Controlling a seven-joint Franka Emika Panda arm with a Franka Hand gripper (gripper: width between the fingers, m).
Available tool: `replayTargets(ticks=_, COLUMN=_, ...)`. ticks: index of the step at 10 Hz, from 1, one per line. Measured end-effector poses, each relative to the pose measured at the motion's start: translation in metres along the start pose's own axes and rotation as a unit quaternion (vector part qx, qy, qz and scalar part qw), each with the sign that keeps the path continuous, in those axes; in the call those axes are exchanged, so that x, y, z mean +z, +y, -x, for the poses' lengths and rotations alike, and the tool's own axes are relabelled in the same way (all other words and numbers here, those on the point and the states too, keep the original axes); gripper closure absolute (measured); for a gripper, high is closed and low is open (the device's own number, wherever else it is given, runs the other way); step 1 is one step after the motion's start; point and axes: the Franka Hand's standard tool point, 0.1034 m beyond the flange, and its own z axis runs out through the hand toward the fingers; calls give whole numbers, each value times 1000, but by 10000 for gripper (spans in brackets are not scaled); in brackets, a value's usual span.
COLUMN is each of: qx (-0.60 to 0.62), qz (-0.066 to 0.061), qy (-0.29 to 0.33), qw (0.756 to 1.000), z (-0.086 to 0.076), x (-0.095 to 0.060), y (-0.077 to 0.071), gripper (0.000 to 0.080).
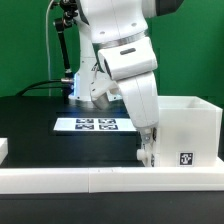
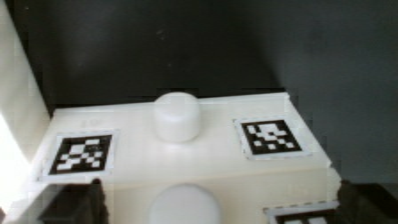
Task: Assemble drawer
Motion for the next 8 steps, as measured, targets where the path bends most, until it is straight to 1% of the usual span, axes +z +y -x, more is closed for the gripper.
replayTargets(ticks=1, qx=2, qz=2, qy=0, qw=1000, z=3, x=-3, y=1, gripper=151)
replayTargets(ticks=2, qx=2, qz=4, qy=-2, qw=1000, z=14, x=-5, y=1, gripper=151)
replayTargets(ticks=3, qx=13, qz=4, qy=-4, qw=1000, z=30, x=-10, y=0, gripper=151)
replayTargets(ticks=4, qx=16, qz=4, qy=-10, qw=1000, z=39, x=-19, y=-1, gripper=151)
replayTargets(ticks=5, qx=18, qz=11, qy=-13, qw=1000, z=47, x=-30, y=1, gripper=151)
replayTargets(ticks=6, qx=22, qz=17, qy=-16, qw=999, z=52, x=-38, y=2, gripper=151)
replayTargets(ticks=8, qx=22, qz=13, qy=-14, qw=1000, z=51, x=-33, y=0, gripper=151)
